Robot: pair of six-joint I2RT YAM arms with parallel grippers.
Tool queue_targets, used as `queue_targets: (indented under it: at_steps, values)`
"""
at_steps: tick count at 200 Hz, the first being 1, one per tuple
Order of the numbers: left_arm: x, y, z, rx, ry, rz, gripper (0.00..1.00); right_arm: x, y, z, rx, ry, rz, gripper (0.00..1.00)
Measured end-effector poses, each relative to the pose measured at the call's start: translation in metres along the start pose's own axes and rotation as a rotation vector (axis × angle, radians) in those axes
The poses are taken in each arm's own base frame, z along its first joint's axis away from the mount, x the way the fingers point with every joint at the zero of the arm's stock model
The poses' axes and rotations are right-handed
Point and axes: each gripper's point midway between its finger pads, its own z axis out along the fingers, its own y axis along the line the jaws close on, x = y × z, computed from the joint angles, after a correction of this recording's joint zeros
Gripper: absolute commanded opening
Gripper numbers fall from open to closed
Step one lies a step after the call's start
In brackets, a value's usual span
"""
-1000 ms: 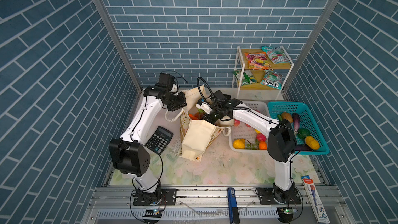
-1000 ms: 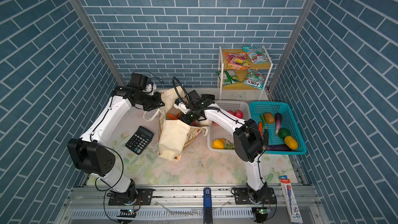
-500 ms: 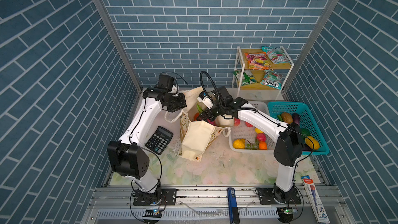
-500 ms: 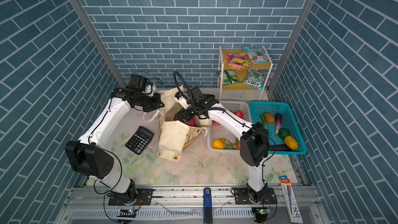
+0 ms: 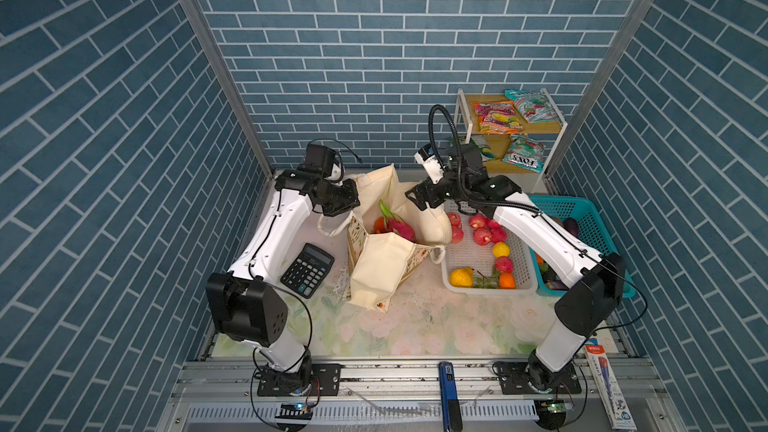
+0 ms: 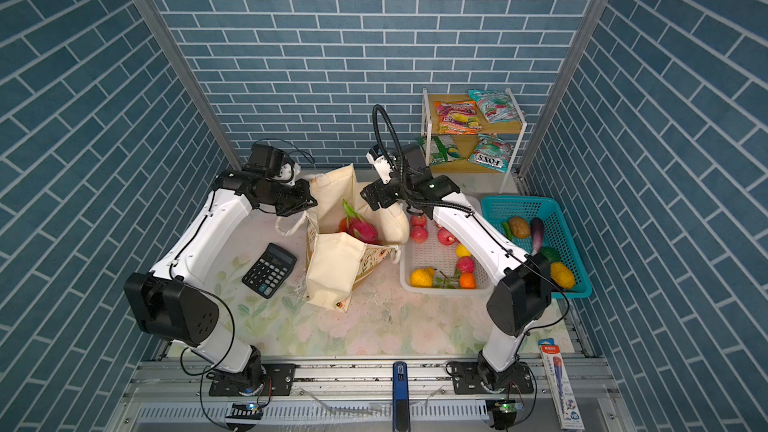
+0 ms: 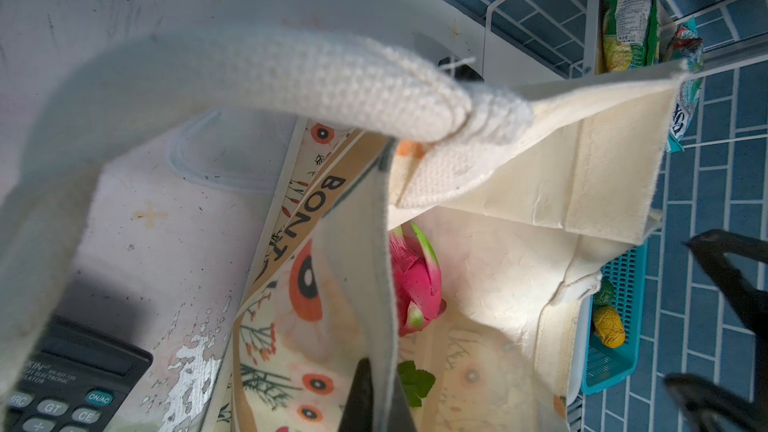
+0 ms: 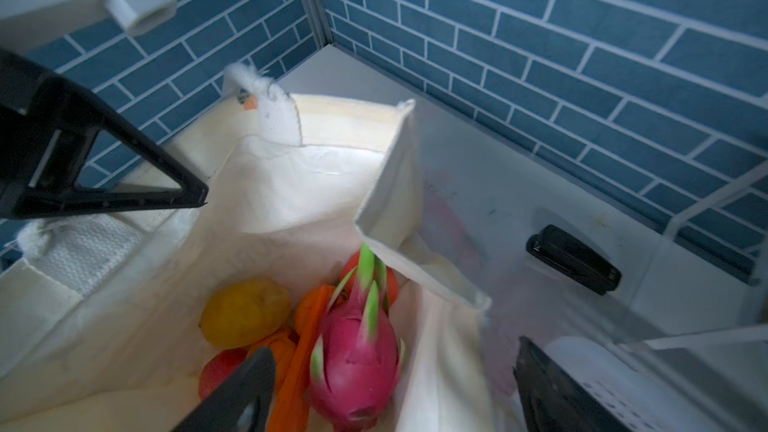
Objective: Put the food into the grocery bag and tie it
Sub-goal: 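Withdraw the right gripper from the bag toward the snack shelf, then reach the right gripper to the shelf and grasp the orange snack bag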
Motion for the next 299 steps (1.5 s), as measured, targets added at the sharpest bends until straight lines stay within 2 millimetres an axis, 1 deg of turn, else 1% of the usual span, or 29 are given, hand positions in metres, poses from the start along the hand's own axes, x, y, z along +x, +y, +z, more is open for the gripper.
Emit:
queue_targets:
  at_steps: [28,42,57,81,100,126,144,158,182,195,220,235,246,258,274,299]
  values:
    - [0.0,0.0,0.0,0.0,0.0,0.0,0.04,-0.026,-0.034,-0.042,0.09,-0.101,0.055,0.84]
    - [0.0,0.0,0.0,0.001,0.0,-0.001,0.04,-0.041,-0.05,-0.067,0.141,-0.165,0.077,0.84]
    - [0.0,0.0,0.0,0.001,0.0,0.0,0.04,-0.051,-0.066,-0.093,0.196,-0.226,0.091,0.82]
    - [0.0,0.0,0.0,0.001,-0.001,-0.001,0.04,-0.056,-0.092,-0.127,0.29,-0.294,0.133,0.79]
    - [0.0,-0.001,0.0,0.003,0.0,-0.003,0.04,-0.052,-0.113,-0.147,0.357,-0.324,0.175,0.74]
    - [0.0,-0.001,0.0,0.005,-0.001,-0.003,0.04,-0.039,-0.148,-0.17,0.459,-0.349,0.261,0.7]
    - [0.0,-0.002,0.0,0.007,0.0,-0.002,0.04,-0.023,-0.17,-0.184,0.535,-0.353,0.325,0.68]
    - [0.0,-0.002,0.0,0.008,0.001,-0.002,0.04,-0.01,-0.182,-0.194,0.585,-0.354,0.369,0.66]
    - [0.0,-0.002,0.001,0.009,0.002,-0.001,0.04,0.017,-0.205,-0.214,0.685,-0.361,0.47,0.59]
    - [0.001,-0.002,0.001,0.009,0.003,-0.001,0.04,0.036,-0.219,-0.228,0.749,-0.366,0.548,0.56]
    - [0.001,-0.003,0.001,0.01,0.004,0.0,0.04,0.072,-0.241,-0.25,0.846,-0.394,0.717,0.52]
    - [0.001,-0.003,0.001,0.01,0.005,0.002,0.04,0.088,-0.249,-0.256,0.867,-0.419,0.817,0.49]
    - [0.002,-0.004,0.001,0.011,0.006,0.003,0.04,0.097,-0.252,-0.254,0.861,-0.439,0.893,0.46]
    - [0.002,-0.004,0.001,0.011,0.006,0.004,0.04,0.101,-0.254,-0.25,0.839,-0.468,0.975,0.44]
    - [0.002,-0.005,0.002,0.011,0.007,0.005,0.04,0.097,-0.257,-0.242,0.781,-0.531,1.081,0.41]
    - [0.003,-0.005,0.002,0.012,0.008,0.007,0.04,0.079,-0.271,-0.22,0.645,-0.637,1.235,0.4]
